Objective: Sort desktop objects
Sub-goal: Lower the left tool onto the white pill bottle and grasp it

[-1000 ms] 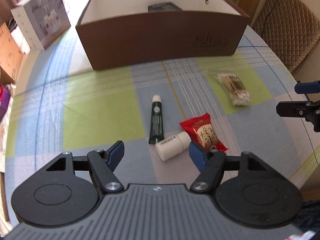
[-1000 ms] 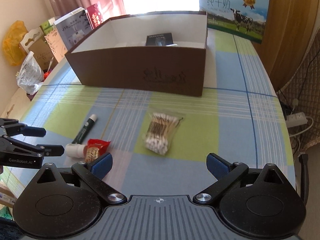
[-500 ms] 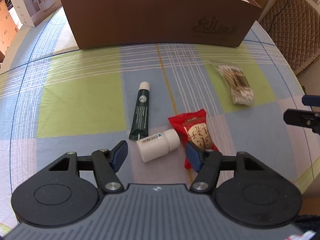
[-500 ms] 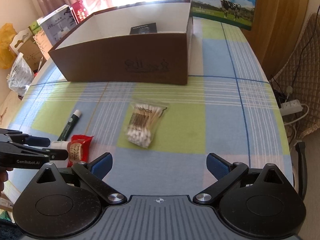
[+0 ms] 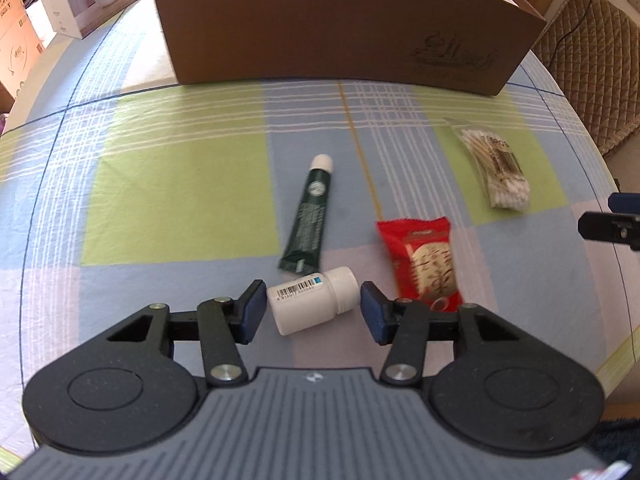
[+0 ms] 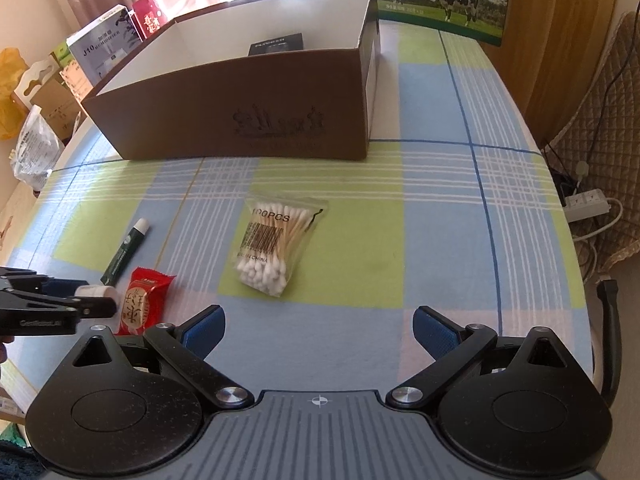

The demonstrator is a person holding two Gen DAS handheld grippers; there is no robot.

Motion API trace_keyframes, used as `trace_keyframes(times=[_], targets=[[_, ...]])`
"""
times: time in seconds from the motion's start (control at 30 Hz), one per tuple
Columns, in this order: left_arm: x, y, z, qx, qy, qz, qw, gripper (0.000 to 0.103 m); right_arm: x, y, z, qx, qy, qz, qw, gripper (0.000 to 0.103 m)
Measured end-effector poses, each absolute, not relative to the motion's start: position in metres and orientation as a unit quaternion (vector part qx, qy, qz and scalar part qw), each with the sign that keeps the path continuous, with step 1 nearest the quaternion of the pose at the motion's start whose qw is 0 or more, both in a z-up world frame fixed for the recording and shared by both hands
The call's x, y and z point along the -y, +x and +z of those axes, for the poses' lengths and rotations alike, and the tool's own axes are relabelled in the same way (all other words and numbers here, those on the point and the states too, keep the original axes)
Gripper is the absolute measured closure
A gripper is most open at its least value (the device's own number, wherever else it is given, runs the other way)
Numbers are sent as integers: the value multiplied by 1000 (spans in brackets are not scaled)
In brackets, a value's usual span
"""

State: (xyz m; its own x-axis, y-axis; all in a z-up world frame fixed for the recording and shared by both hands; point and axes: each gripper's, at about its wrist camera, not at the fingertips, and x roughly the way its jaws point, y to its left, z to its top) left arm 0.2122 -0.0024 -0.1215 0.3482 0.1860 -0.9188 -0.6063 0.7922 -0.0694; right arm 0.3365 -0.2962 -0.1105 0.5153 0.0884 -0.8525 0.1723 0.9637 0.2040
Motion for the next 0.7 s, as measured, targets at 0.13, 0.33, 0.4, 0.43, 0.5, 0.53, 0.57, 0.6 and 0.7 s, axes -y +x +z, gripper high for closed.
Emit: trace_keyframes(times=[0.13,0.33,0.4,0.43,0.5,0.53,0.57,0.6,0.7], targets=[[-5,199,-120,-514,-201,254,795,57,296,340,-113,-493,131,-19,860,5],[-11,193,-118,-509,-244,286,774,38,295,344,-114,-496,129,-16,859,5],[-10,195,-118,-508,-251,300,768,38,295,345,-115,-496,129,-16,858,5],[-10,196,-118,-506,-254,306,766,39,295,345,-115,-496,129,-16,858,5],[-11,199,-120,-505,-256,318,761,47,296,345,-115,-497,129,-17,858,5],[-11,200,-121,-506,-255,321,759,50,296,345,-115,-497,129,-17,858,5],[-13,201,-122,-507,-253,324,758,55,296,345,-116,-497,129,-17,858,5],[-14,201,-122,-508,-252,326,756,59,296,345,-116,-498,130,-18,858,5],[-14,200,-122,-511,-247,320,758,59,298,346,-117,-498,130,-19,857,5]])
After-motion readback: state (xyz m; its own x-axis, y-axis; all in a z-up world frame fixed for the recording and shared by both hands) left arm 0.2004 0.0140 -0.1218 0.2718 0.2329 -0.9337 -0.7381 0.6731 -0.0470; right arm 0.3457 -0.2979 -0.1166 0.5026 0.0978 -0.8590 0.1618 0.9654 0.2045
